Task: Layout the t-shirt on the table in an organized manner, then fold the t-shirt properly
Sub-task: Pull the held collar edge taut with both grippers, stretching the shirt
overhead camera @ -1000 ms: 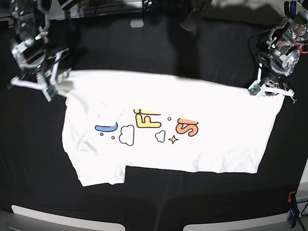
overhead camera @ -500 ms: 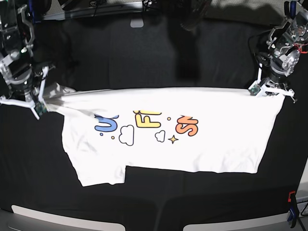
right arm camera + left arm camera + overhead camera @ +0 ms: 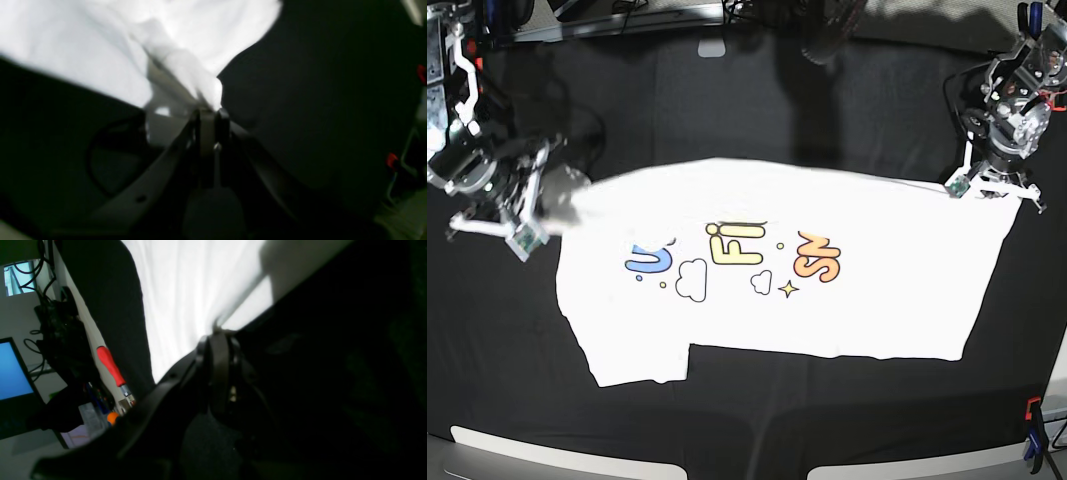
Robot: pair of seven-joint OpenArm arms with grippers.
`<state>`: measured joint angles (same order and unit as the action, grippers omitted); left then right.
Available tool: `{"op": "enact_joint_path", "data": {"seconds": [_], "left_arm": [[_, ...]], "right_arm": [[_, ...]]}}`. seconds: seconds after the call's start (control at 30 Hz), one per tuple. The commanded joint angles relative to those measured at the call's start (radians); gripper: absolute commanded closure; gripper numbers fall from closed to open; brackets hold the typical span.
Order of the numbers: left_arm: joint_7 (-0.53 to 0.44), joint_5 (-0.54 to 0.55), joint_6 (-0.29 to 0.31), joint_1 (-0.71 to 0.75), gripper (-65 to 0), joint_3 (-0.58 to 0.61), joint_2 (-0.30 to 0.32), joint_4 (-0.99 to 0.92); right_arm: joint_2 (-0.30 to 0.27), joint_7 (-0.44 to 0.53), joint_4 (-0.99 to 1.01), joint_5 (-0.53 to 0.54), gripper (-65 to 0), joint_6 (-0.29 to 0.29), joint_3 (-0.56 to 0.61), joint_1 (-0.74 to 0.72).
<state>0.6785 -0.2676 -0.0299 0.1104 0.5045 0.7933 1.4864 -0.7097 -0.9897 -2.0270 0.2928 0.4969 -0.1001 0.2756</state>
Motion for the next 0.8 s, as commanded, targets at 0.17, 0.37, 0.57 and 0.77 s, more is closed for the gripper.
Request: {"op": "enact_joint_path", "data": {"seconds": [0.17,0.37,0.57,0.77], "left_arm": [[0.057,-0.001,-0.011,0.0,0.0,-0.006,0.022,0.001],[0.123,-0.002,-0.01,0.001,0.0,-0.006,0.023,0.0],[0.15,-0.004,-0.011,0.007,0.0,-0.006,0.034,0.001],[0.163,-0.005,-0.011,0.021,0.0,-0.006,0.036,0.049]], "right_arm": [[-0.019,-0.029,-0.014,0.023,0.0,0.069,-0.011,0.068],[-0.019,-0.111,-0.014,0.034,0.0,0.073,-0.011,0.107],[-0.019,-0.163,-0.014,0.033,0.0,0.098,-0.011,0.165],[-0.019,-0.173,-0.015,0.034,0.0,0.138,-0.011,0.212]]}}
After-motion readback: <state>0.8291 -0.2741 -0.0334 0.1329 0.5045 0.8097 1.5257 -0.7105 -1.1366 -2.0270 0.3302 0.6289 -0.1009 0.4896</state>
